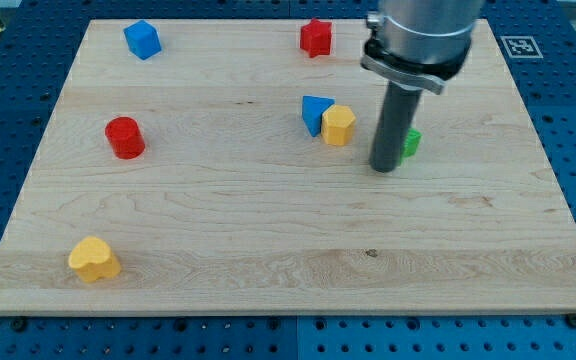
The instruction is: Place the green star to the center right side
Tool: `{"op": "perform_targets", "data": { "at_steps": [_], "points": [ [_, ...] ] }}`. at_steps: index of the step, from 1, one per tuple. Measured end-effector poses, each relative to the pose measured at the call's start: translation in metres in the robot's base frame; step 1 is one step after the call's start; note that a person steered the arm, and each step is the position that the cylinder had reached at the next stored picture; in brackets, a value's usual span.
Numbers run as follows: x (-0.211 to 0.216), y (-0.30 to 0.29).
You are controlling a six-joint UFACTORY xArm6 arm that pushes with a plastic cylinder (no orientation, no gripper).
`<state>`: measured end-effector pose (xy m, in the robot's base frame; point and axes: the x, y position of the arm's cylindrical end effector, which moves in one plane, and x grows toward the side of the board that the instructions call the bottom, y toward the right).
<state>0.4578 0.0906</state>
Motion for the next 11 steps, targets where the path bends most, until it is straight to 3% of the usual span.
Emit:
{"op": "perform_targets", "data": {
  "at_steps": [1, 3, 4, 5, 11],
  "points": [
    [-0.006, -0.021],
    [-0.007, 0.020],
    [-0.011, 0.006],
    [-0.017, -0.048],
    [-0.030, 0.070]
  ]
}}
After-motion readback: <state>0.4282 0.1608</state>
